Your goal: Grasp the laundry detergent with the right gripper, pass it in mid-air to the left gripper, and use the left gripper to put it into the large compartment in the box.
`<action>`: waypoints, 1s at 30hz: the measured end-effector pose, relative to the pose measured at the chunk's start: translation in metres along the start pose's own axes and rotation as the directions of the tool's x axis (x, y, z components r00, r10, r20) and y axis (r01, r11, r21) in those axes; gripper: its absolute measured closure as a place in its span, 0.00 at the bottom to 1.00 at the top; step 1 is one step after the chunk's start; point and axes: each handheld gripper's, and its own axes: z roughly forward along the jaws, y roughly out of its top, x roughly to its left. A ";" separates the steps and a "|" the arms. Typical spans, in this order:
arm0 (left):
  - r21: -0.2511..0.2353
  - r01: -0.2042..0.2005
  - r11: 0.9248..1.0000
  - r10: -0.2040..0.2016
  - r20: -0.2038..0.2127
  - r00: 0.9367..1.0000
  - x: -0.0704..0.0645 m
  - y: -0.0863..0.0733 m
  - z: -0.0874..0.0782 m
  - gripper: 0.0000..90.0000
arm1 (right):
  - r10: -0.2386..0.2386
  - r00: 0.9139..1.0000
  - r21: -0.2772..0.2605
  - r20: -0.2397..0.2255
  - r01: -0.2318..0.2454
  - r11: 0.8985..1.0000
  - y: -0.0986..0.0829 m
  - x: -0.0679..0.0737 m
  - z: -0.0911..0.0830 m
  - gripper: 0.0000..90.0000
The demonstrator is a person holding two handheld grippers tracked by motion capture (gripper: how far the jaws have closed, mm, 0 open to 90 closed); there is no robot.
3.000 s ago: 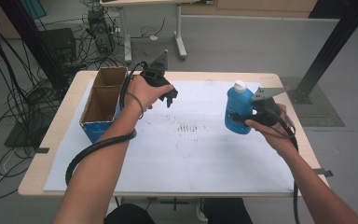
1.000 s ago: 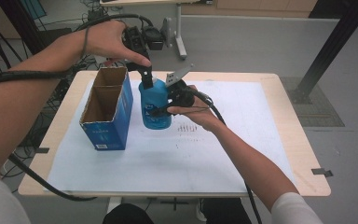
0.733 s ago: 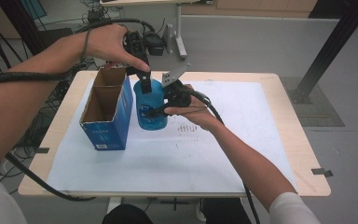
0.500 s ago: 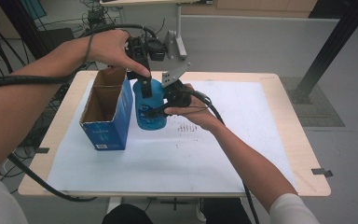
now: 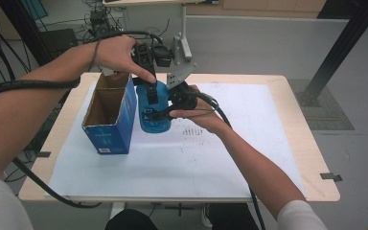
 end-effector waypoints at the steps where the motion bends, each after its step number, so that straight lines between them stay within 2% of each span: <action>1: 0.003 -0.001 1.000 0.001 -0.001 1.000 0.000 0.000 0.000 0.05 | 0.004 1.000 0.001 0.002 -0.004 1.000 0.000 0.000 -0.001 0.49; 8: 0.018 -0.002 1.000 0.002 0.000 1.000 -0.002 0.001 0.002 0.05 | -0.007 1.000 0.000 0.012 0.007 1.000 0.001 0.000 -0.003 0.49; 24: 0.013 -0.014 1.000 0.014 -0.019 1.000 -0.008 0.003 -0.001 0.05 | -0.012 1.000 0.004 0.019 0.012 1.000 0.002 0.004 -0.004 0.49; 30: 0.014 -0.014 1.000 0.014 -0.015 1.000 -0.008 0.002 0.000 0.05 | -0.012 1.000 0.004 0.023 0.012 1.000 0.002 0.003 -0.005 0.49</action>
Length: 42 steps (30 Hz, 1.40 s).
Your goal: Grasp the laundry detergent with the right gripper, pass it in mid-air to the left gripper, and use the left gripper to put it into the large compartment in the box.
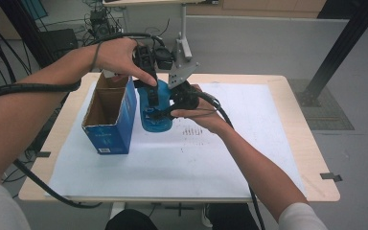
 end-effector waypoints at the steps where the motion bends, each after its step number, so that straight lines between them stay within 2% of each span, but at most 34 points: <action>1: 0.000 0.001 1.000 -0.001 -0.002 1.000 0.000 0.000 0.000 0.05 | -0.001 1.000 0.000 0.000 0.001 1.000 0.000 0.000 0.000 0.49; 23: -0.009 -0.002 1.000 0.002 -0.015 1.000 -0.001 -0.001 -0.003 0.05 | 0.005 1.000 -0.002 0.006 -0.005 1.000 -0.002 -0.001 -0.001 0.49; 42: 0.003 -0.010 1.000 0.010 -0.021 1.000 -0.002 0.002 -0.005 0.05 | 0.005 1.000 0.000 0.014 -0.005 1.000 -0.002 0.000 -0.003 0.49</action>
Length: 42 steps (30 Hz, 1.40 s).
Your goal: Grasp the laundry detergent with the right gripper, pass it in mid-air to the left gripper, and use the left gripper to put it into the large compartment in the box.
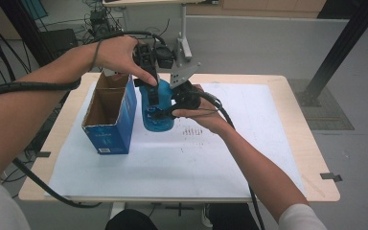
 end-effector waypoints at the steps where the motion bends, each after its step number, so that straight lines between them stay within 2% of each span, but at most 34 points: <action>1: -0.002 0.000 1.000 0.000 -0.002 1.000 0.000 0.000 0.000 0.05 | 0.000 1.000 0.000 0.000 0.000 1.000 0.000 0.000 0.000 0.49; 42: -0.001 -0.001 1.000 0.001 0.000 1.000 0.001 -0.002 -0.001 0.05 | 0.016 1.000 -0.019 0.010 -0.016 1.000 -0.001 -0.003 -0.004 0.49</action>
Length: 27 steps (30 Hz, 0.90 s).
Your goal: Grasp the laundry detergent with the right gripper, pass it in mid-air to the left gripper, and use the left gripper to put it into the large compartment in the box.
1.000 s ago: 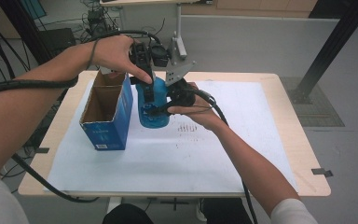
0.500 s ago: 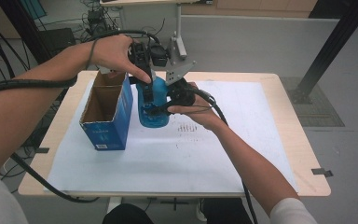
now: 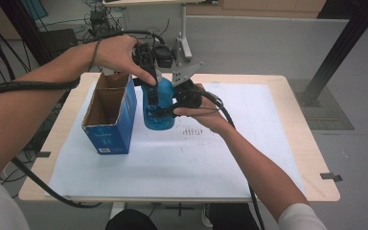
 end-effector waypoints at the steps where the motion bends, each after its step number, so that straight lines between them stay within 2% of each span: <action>1: 0.000 0.000 1.000 0.000 0.000 1.000 0.000 0.000 0.000 0.05 | 0.000 1.000 0.000 0.000 0.000 1.000 0.000 0.000 0.000 0.49; 27: -0.002 -0.003 1.000 0.003 -0.002 1.000 0.000 0.001 0.001 0.06 | 0.003 1.000 -0.012 0.000 -0.003 1.000 -0.002 0.001 -0.002 0.49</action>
